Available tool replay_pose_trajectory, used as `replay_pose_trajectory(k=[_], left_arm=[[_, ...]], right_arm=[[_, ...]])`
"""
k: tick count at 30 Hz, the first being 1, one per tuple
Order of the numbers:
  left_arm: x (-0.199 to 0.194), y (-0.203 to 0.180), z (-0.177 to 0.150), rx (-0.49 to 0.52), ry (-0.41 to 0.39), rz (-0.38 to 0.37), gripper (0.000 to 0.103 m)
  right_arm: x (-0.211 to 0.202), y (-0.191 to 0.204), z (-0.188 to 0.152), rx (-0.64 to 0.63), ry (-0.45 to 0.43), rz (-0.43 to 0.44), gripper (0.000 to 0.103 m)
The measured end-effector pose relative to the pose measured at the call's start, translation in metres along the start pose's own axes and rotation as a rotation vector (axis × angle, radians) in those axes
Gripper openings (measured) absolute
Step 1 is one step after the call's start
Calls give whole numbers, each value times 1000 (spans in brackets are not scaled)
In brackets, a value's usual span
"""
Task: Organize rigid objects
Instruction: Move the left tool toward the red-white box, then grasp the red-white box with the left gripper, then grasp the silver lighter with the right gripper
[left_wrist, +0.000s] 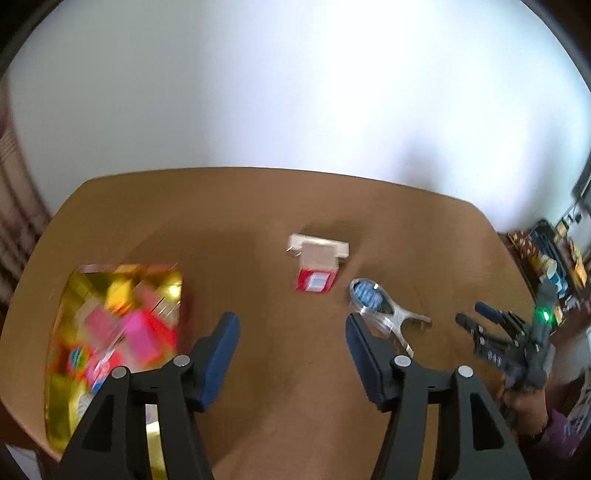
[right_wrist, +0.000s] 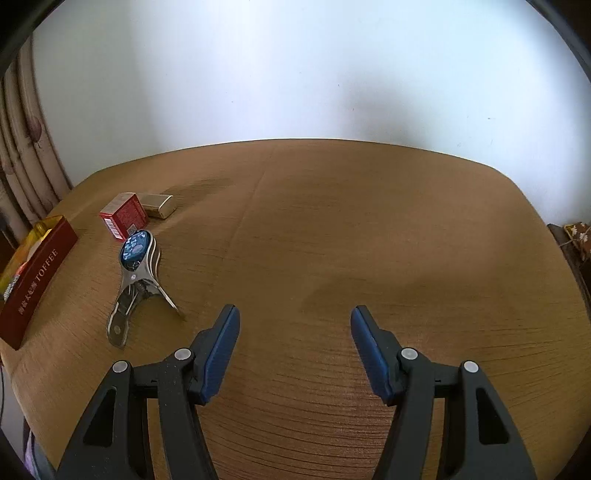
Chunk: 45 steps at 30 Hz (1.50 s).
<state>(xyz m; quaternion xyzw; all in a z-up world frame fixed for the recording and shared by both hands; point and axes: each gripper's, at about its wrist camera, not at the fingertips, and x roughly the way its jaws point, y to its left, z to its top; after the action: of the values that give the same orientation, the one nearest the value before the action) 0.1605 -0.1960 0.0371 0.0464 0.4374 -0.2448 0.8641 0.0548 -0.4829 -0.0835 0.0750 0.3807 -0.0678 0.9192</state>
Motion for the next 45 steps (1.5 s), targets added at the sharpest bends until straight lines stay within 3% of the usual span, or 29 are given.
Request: replay_pose_trajectory(k=[6,9,19,27,28,29,31,34,45], left_arm=[[64,-25,38,62,58,76,61],[89,-25,46,54,104,58,61],[126,-41,46,157,142,71,61],[150,-38,46,146,176,115,61],[154,-35,45,130,191,114,57],[156,-32,43,111,195,102,46],[155,-27,41,80,178,79,45],[150,-22,35,52,154,105,44],[80,-26,-23,-38,75,97,44]], right_arm=[[-2,-18,-5,59,-5,90,60],[-4,-20,-8,70,-5,121,60],[-3,-21,-11,71,15,171,61],[-1,-22,-11,71,30,181,61],[-1,-22,-12,72,34,181,62],[0,-22,-12,71,37,182,62],[0,-22,-12,71,38,180,62],[1,-23,-12,72,43,179,62],[2,-23,-13,70,42,176,62]])
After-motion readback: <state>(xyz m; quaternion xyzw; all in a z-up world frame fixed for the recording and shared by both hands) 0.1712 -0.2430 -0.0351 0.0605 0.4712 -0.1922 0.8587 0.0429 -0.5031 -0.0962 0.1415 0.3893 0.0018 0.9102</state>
